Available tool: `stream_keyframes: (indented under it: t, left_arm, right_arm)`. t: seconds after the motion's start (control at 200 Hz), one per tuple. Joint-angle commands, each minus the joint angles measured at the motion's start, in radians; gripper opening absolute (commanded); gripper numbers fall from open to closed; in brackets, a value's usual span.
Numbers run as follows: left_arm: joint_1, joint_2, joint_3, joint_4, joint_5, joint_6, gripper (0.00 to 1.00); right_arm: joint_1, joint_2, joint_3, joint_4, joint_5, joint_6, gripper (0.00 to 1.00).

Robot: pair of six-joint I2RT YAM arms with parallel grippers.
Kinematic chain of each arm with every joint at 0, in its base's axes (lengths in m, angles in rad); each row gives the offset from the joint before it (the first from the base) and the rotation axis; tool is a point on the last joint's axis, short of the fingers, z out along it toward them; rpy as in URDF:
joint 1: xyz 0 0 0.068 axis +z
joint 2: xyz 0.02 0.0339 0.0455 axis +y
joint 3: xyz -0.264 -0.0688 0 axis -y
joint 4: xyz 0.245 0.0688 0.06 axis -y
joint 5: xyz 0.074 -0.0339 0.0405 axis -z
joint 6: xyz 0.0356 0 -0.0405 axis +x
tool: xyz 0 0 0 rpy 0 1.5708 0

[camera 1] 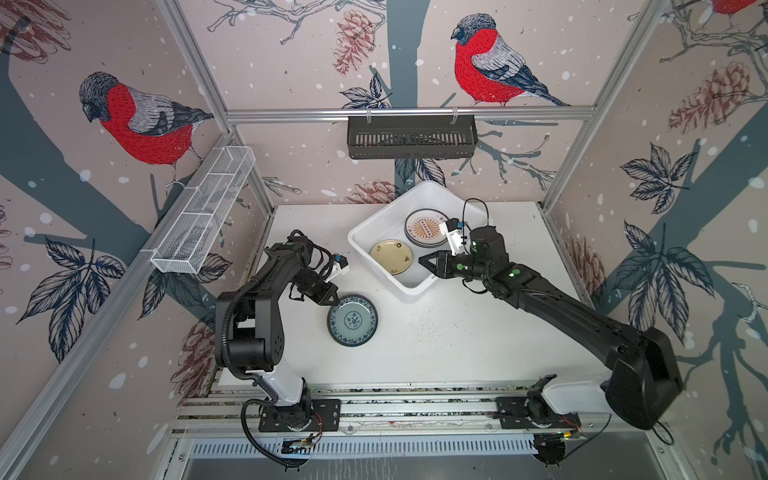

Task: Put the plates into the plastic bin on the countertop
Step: 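Grasp the raised blue-and-white plate rim with the right gripper beside the left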

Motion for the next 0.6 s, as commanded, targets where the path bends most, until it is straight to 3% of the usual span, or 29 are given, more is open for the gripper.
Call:
stream_keyframes:
  t: [0.0, 0.595]
  left_arm:
    - [0.007, 0.000, 0.023, -0.083, 0.038, 0.044, 0.00]
    - [0.007, -0.042, 0.185, -0.223, 0.047, 0.063, 0.00]
  right_arm:
    - [0.025, 0.019, 0.017, 0.049, -0.017, -0.015, 0.28]
    - [0.171, 0.150, 0.116, -0.015, -0.069, -0.084, 0.34]
